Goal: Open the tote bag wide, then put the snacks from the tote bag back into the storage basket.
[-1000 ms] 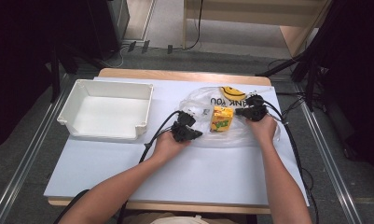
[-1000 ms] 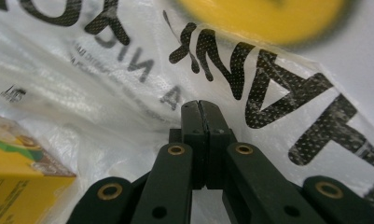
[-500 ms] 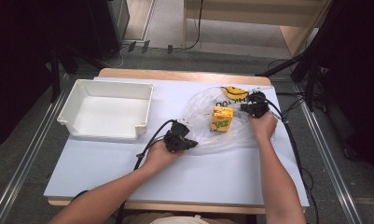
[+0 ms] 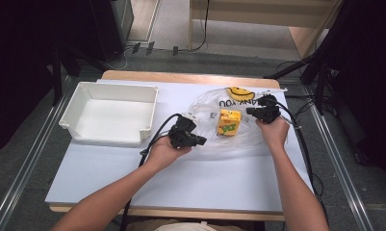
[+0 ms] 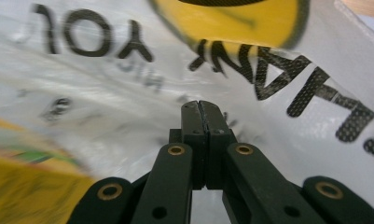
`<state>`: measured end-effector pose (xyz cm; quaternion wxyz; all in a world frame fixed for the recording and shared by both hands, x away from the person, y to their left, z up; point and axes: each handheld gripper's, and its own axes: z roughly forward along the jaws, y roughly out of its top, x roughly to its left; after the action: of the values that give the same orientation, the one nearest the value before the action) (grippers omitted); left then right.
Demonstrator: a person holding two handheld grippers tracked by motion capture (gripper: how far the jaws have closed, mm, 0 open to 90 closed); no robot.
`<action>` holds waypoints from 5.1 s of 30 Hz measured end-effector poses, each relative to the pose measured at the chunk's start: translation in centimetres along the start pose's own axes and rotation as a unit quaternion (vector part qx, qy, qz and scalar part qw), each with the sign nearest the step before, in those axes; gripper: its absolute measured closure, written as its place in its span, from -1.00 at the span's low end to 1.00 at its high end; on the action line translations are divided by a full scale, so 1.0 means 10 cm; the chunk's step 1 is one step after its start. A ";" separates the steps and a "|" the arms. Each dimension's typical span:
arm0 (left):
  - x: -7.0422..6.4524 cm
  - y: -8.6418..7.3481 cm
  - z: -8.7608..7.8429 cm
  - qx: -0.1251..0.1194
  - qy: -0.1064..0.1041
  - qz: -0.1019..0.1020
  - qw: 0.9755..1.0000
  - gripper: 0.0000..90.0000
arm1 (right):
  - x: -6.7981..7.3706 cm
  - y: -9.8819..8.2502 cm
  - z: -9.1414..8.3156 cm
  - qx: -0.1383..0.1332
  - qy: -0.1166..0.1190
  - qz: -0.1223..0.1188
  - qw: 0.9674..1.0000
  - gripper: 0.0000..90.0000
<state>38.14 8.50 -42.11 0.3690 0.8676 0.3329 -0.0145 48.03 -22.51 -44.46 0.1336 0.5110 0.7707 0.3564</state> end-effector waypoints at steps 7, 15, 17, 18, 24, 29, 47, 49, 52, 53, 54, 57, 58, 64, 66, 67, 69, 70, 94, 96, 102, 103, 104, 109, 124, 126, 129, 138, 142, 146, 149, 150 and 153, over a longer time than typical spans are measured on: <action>0.04 0.35 -0.16 -0.016 0.006 0.009 1.000 1.00 | 0.11 -0.07 -0.29 0.001 0.015 -0.024 1.000 1.00; 0.18 0.67 -0.13 -0.026 0.006 0.004 1.000 1.00 | 0.21 -0.22 -0.38 0.008 0.031 -0.035 0.999 1.00; 0.20 0.73 -0.10 -0.025 0.001 -0.002 1.000 1.00 | 0.21 -0.26 -0.36 0.012 0.037 -0.030 0.999 1.00; 0.21 0.76 -0.09 -0.022 -0.005 -0.004 1.000 1.00 | 0.22 -0.28 -0.35 0.014 0.038 -0.028 0.999 1.00; 0.23 0.93 0.01 -0.026 0.007 0.009 1.000 1.00 | 0.27 -0.35 -0.38 0.013 0.047 -0.036 0.998 1.00; 0.41 1.04 0.17 -0.043 0.026 0.011 0.999 1.00 | 0.29 -0.44 -0.44 0.011 0.053 -0.040 0.998 1.00; 0.88 0.87 0.79 0.000 0.045 -0.035 0.998 1.00 | 0.33 -0.77 -0.41 0.036 0.056 -0.041 0.997 1.00; 0.89 0.86 0.82 0.001 0.047 -0.034 0.998 1.00 | 0.32 -0.80 -0.41 0.037 0.055 -0.043 0.997 1.00; 0.90 0.85 0.87 0.007 0.055 -0.030 0.998 1.00 | 0.32 -0.85 -0.42 0.040 0.056 -0.043 0.997 1.00; 0.91 0.84 0.88 0.005 0.057 -0.030 0.998 1.00 | 0.31 -0.87 -0.43 0.041 0.056 -0.044 0.997 1.00; 0.91 0.84 0.88 0.005 0.057 -0.030 0.998 1.00 | 0.30 -0.89 -0.43 0.043 0.056 -0.043 0.997 1.00; 0.97 0.82 0.89 0.006 0.069 -0.035 0.997 1.00 | 0.29 -0.94 -0.45 0.049 0.054 -0.039 0.997 1.00; 0.97 0.82 0.89 0.006 0.069 -0.035 0.997 1.00 | 0.28 -0.96 -0.46 0.047 0.054 -0.041 0.997 1.00; 1.08 0.78 0.85 0.001 0.081 -0.052 0.995 1.00 | 0.24 -1.07 -0.54 0.039 0.063 -0.039 0.997 1.00; 1.11 0.76 0.83 0.000 0.081 -0.056 0.995 1.00 | 0.22 -1.15 -0.61 0.040 0.066 -0.041 0.996 1.00; 1.11 0.76 0.83 0.000 0.081 -0.056 0.995 1.00 | 0.22 -1.15 -0.61 0.040 0.066 -0.041 0.996 1.00; 1.11 0.76 0.82 -0.004 0.076 -0.061 0.995 1.00 | 0.20 -1.19 -0.63 0.034 0.071 -0.037 0.996 1.00; 1.10 0.76 0.81 -0.007 0.072 -0.061 0.996 1.00 | 0.20 -1.18 -0.63 0.039 0.070 -0.028 0.996 1.00; 0.74 0.76 0.27 -0.024 0.021 -0.008 0.999 0.96 | 0.45 -0.94 -0.88 0.004 0.041 -0.051 0.998 0.96; 0.72 0.74 0.24 -0.025 0.018 -0.011 0.999 0.95 | 0.47 -0.94 -0.90 0.003 0.048 -0.044 0.998 0.91; 0.68 0.71 0.19 -0.022 0.010 -0.002 1.000 0.83 | 0.50 -0.94 -0.93 -0.007 0.063 -0.039 0.997 0.64; 0.67 0.70 0.19 -0.020 0.012 0.001 1.000 0.79 | 0.51 -0.95 -0.94 -0.011 0.062 -0.036 0.997 0.53; 0.66 0.69 0.18 -0.020 0.010 0.004 1.000 0.79 | 0.51 -0.95 -0.94 -0.011 0.062 -0.036 0.997 0.53; 0.63 0.64 0.17 -0.021 -0.014 0.004 1.000 0.61 | 0.55 -0.97 -0.91 -0.004 0.079 -0.042 0.996 0.31; 0.58 0.57 0.08 -0.030 -0.028 0.029 0.999 0.26 | 0.56 -0.98 -0.85 0.005 0.084 -0.047 0.995 0.06; 0.56 0.55 0.08 -0.031 -0.026 0.033 0.999 0.20 | 0.56 -0.98 -0.84 0.004 0.088 -0.051 0.995 0.03; 0.55 0.54 0.09 -0.031 -0.032 0.034 0.998 0.16 | 0.57 -0.98 -0.84 0.002 0.090 -0.051 0.995 0.03; 0.48 0.53 0.12 -0.030 -0.042 0.055 0.997 0.04 | 0.55 -0.97 -0.84 0.002 0.092 -0.040 0.995 0.02; 0.46 0.53 0.14 -0.028 -0.044 0.058 0.997 0.01 | 0.55 -0.98 -0.84 0.004 0.091 -0.040 0.995 0.02; 0.46 0.52 0.18 -0.030 -0.048 0.065 0.996 -0.05 | 0.55 -0.98 -0.83 0.004 0.091 -0.039 0.995 0.02; 0.46 0.52 0.20 -0.031 -0.049 0.067 0.996 -0.08 | 0.55 -0.98 -0.82 0.006 0.092 -0.039 0.995 0.01; 0.46 0.52 0.20 -0.029 -0.048 0.069 0.996 -0.09 | 0.55 -0.98 -0.82 0.006 0.093 -0.039 0.995 -0.01; 0.45 0.52 0.23 -0.034 -0.049 0.072 0.996 -0.12 | 0.55 -0.98 -0.83 0.004 0.098 -0.032 0.995 -0.05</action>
<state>45.21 6.90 -41.73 0.4142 0.8747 0.2511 -0.0191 34.13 -23.27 -44.41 0.0669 0.4492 0.7975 0.3972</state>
